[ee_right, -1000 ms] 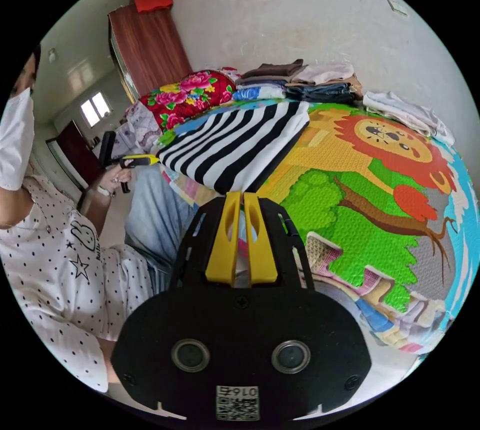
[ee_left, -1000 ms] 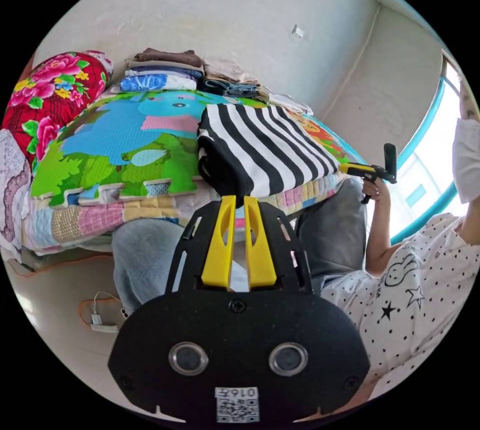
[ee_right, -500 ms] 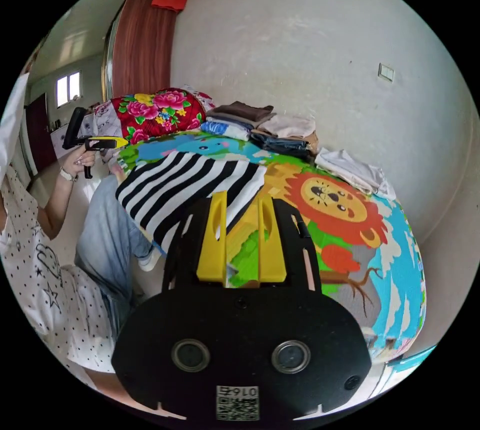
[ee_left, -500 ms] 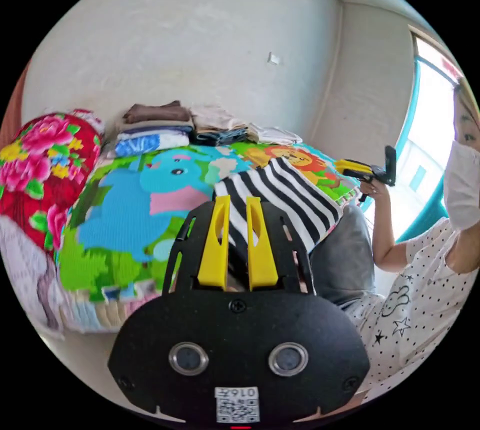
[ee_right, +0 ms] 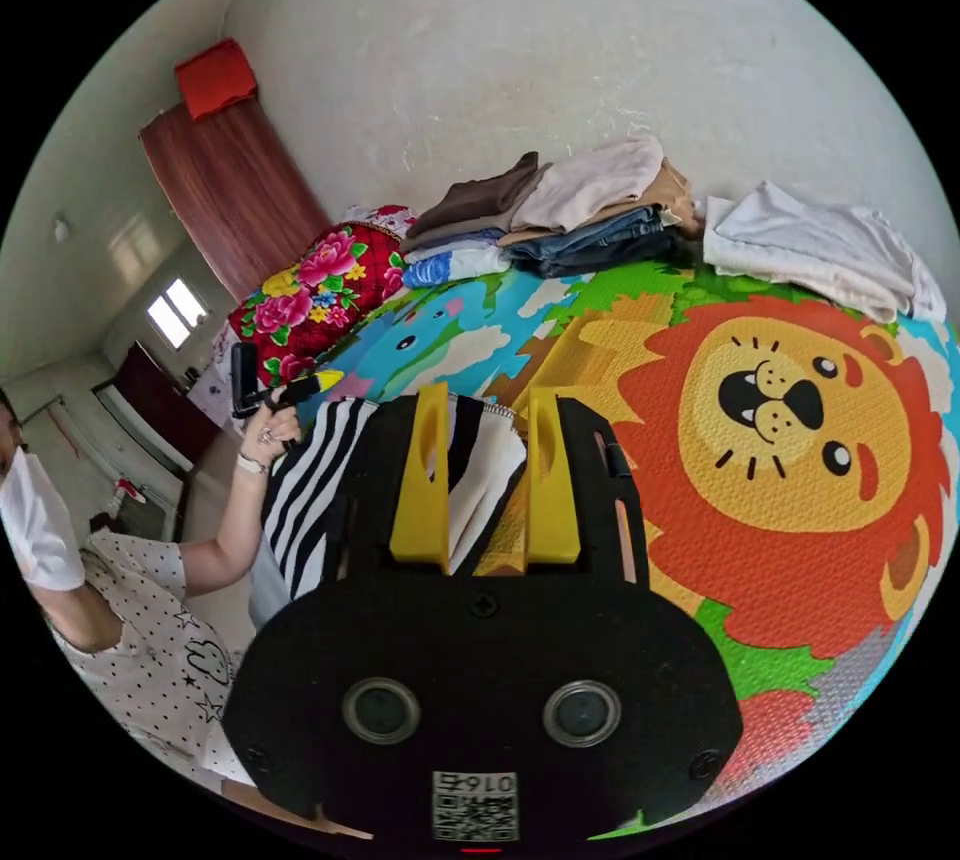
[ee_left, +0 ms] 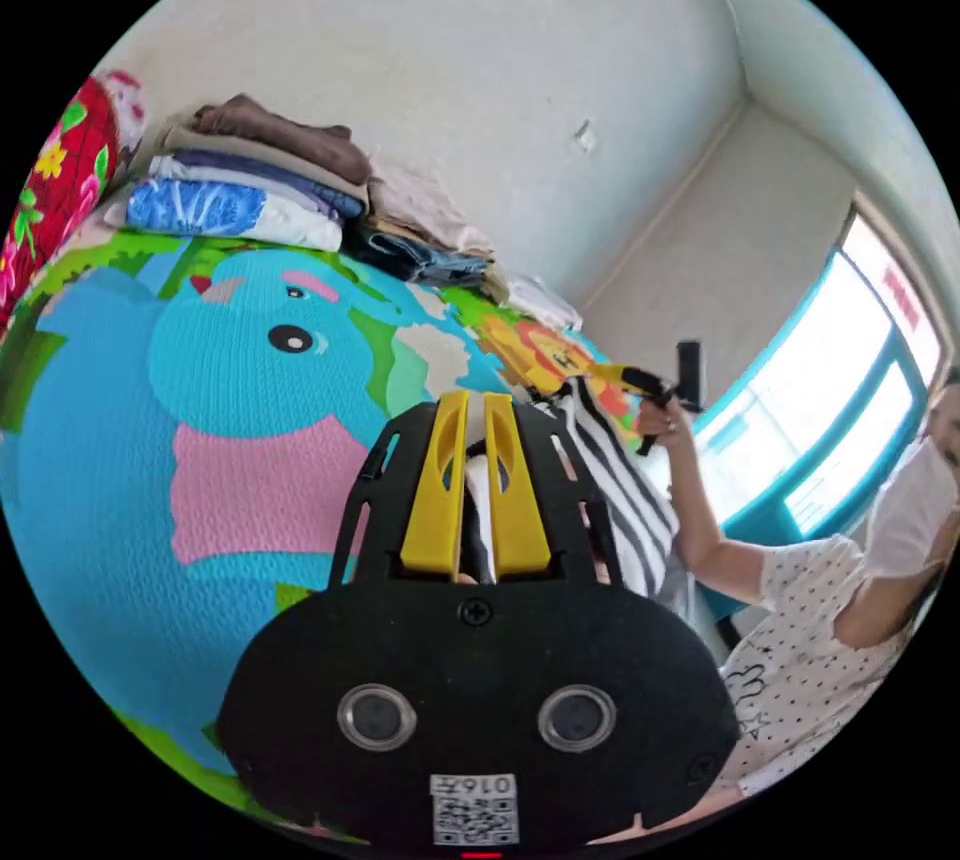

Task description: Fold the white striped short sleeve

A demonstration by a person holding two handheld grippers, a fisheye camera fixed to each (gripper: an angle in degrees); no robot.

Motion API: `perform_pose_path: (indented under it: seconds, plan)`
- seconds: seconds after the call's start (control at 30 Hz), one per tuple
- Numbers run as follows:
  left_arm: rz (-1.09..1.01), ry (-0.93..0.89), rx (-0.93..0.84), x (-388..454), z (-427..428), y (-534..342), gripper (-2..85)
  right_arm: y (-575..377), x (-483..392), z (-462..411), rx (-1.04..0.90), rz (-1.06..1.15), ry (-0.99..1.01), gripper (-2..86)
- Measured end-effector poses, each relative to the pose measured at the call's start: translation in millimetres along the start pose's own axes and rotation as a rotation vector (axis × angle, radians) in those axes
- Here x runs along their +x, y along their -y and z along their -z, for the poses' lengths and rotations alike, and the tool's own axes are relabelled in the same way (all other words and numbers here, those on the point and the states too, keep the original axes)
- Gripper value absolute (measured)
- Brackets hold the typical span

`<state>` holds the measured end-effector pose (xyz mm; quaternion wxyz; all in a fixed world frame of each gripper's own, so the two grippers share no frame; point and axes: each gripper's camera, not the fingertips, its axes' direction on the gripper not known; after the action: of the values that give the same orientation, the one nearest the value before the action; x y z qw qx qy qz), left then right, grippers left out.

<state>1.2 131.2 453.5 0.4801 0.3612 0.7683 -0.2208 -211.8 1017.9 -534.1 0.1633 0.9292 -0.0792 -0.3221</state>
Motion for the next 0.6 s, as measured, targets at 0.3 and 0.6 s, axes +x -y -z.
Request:
perform_pose_path:
  seconds: [0.3,0.6]
  plan:
    - [0.019,-0.004,-0.051,-51,-9,6,5.4,1,95,-7,0.043,-0.193,0.267,10.5]
    - [0.155,-0.16,-0.139,-109,-42,7,7.4,17,143,-18,0.002,-0.275,0.351,11.0]
